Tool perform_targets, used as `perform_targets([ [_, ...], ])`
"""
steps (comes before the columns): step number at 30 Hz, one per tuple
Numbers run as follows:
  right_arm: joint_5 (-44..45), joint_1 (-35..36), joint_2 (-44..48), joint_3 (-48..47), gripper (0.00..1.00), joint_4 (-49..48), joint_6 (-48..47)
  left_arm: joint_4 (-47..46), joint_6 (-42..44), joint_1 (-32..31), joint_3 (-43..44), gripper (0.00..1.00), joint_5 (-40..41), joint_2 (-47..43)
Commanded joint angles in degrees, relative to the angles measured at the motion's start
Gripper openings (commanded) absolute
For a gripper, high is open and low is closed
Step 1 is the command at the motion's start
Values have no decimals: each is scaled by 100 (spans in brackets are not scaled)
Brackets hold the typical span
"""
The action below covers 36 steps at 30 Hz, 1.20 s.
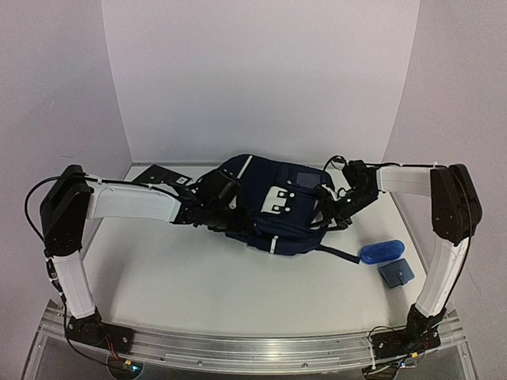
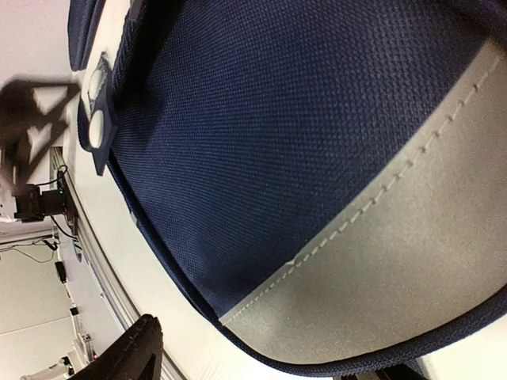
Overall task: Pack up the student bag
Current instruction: Adjust the student bag at the center of the board, then unzip the student bag at the center of the board.
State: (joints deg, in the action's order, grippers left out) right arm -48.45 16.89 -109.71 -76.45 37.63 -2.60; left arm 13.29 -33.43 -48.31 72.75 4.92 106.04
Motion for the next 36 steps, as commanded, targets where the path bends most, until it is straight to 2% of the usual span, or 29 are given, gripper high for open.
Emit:
perform_targets([
  [1, -139, 136, 193, 135, 71, -215, 464, 372, -44, -669, 396, 62, 544, -57],
  [10, 49, 156, 208, 261, 70, -411, 655, 698, -270, -787, 1203, 60, 671, 836],
  [18, 158, 184, 141, 321, 68, -488, 690, 1040, -423, -785, 1690, 53, 972, 1464],
  [22, 322, 196, 109, 335, 67, -520, 690, 1152, -431, -783, 1738, 44, 1166, 1498],
  [30, 1202, 200, 33, 317, 54, -520, 690, 1174, -287, -785, 1333, 15, 1581, 804],
  [36, 1260, 197, 28, 308, 51, -520, 690, 886, -107, -759, 980, 7, 1599, 300],
])
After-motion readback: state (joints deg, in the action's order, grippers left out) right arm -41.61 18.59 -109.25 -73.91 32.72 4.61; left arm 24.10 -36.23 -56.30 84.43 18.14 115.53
